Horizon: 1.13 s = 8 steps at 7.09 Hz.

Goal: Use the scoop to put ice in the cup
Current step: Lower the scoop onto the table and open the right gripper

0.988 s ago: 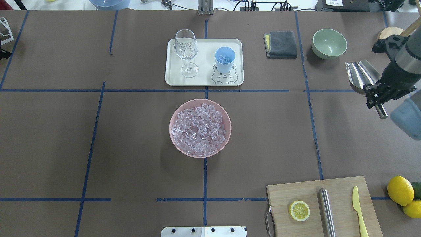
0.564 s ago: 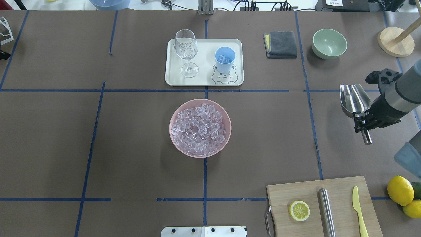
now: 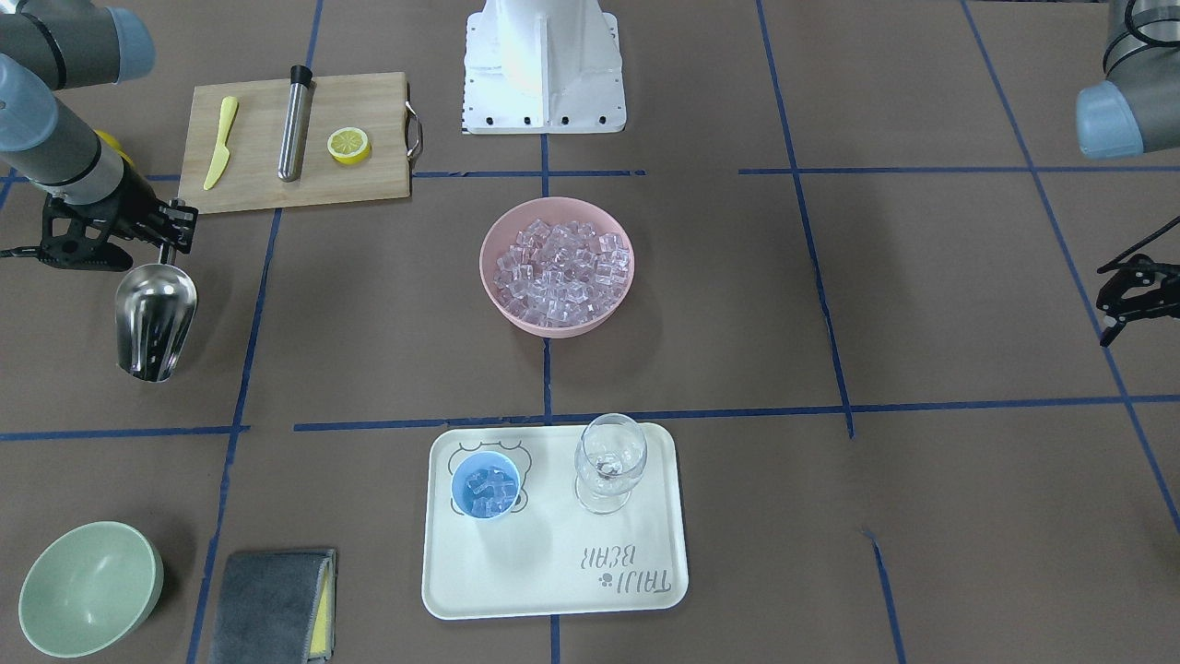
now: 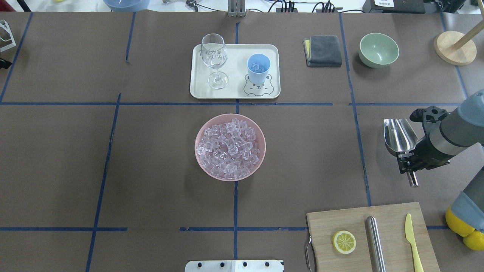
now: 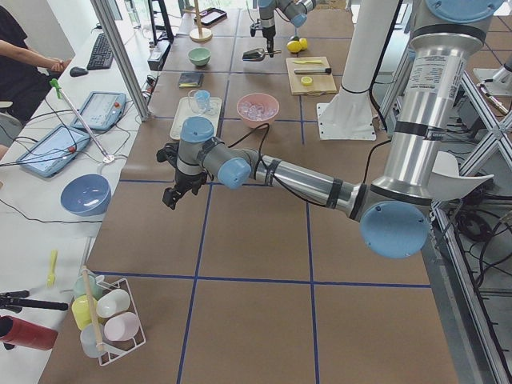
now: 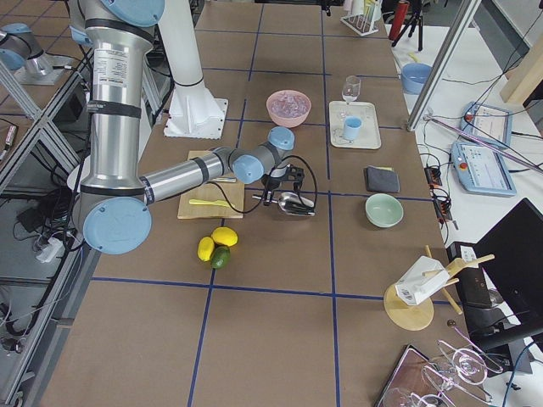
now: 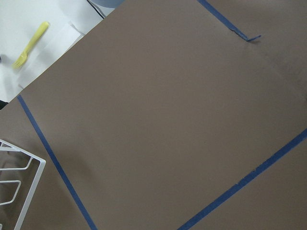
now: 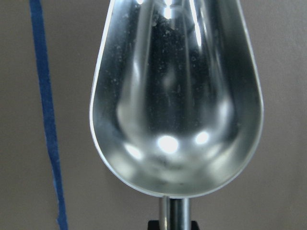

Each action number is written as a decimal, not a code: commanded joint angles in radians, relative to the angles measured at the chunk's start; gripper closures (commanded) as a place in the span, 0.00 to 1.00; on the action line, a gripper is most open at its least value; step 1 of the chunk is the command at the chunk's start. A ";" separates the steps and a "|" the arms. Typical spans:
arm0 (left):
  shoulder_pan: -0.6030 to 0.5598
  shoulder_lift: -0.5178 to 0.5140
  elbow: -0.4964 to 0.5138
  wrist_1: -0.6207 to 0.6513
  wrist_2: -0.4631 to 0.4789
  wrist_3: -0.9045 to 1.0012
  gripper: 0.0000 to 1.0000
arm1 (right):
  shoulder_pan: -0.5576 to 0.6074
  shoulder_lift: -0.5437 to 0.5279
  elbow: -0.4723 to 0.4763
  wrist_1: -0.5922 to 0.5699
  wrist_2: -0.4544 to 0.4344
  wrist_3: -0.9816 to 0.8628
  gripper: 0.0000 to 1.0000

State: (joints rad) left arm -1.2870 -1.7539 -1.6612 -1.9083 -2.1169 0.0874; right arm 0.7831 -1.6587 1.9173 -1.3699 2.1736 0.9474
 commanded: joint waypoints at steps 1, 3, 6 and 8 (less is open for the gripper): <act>0.000 0.002 0.000 0.000 0.000 0.000 0.00 | -0.018 0.010 -0.029 0.003 -0.005 0.001 1.00; 0.000 0.002 0.001 0.000 0.000 0.000 0.00 | -0.018 0.010 -0.030 0.003 -0.005 -0.007 0.02; 0.000 0.002 0.001 0.000 0.000 0.000 0.00 | -0.008 0.014 -0.011 0.003 -0.006 0.001 0.00; -0.001 0.004 0.001 0.003 0.000 0.000 0.00 | 0.074 0.037 -0.015 0.005 -0.053 -0.007 0.00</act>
State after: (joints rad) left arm -1.2872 -1.7508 -1.6598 -1.9069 -2.1169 0.0874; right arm 0.8071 -1.6359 1.8993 -1.3665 2.1534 0.9465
